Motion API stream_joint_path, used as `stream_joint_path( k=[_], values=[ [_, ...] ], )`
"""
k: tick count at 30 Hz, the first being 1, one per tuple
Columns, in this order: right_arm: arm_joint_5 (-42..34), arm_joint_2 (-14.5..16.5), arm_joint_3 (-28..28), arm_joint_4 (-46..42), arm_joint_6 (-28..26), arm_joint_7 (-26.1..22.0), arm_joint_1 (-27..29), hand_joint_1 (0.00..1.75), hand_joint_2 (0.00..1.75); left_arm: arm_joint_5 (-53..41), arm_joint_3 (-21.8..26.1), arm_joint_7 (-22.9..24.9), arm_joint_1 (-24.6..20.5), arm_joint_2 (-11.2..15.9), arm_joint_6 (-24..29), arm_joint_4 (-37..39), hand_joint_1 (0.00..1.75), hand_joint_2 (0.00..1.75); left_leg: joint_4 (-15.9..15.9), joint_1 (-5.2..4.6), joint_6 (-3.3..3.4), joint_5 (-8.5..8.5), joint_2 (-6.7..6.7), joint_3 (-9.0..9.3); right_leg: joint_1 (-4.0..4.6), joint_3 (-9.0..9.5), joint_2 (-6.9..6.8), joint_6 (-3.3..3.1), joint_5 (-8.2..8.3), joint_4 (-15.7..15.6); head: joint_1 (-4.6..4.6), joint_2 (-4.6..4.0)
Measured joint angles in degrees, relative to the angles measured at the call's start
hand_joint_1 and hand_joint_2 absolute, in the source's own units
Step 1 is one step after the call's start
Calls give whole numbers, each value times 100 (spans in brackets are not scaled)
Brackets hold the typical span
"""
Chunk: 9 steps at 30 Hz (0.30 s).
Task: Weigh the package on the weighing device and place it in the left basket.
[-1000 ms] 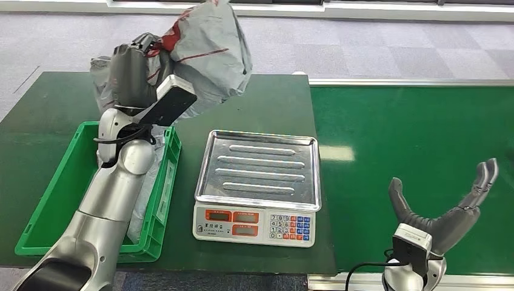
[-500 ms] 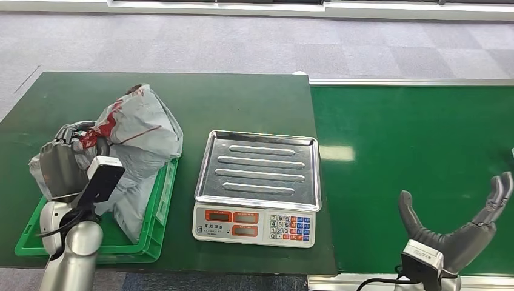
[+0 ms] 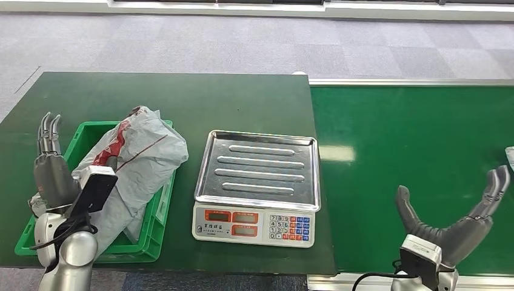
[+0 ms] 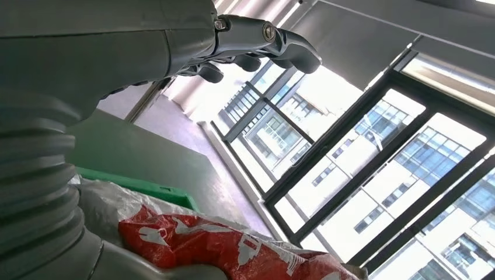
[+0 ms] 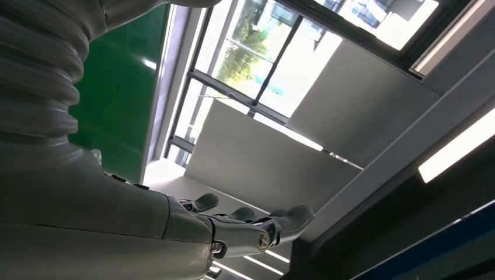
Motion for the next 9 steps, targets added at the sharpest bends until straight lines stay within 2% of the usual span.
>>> stream_joint_path(
  k=[3, 7, 9],
  values=[
    [2, 0, 1, 45, 10, 41, -55, 0, 175, 621, 50, -526, 72, -25, 489, -114, 0, 175, 0, 1, 0, -1, -1, -1, 0, 1, -1, 0, 0, 1, 1, 0],
    [-49, 0, 2, 172, 50, 117, -139, 0, 175, 2386, 86, -2161, 410, -171, 1120, -748, 0, 175, 0, 0, 0, -5, 2, 0, -1, 0, 2, 1, -3, 0, 1, 0],
    [-80, 0, 2, 232, 106, 156, -169, 0, 175, 2983, 58, -2624, 584, -226, 1129, -1100, 0, 175, 0, -1, 1, -6, 2, 0, -1, 0, 2, 2, -6, -1, 0, 0]
  ],
)
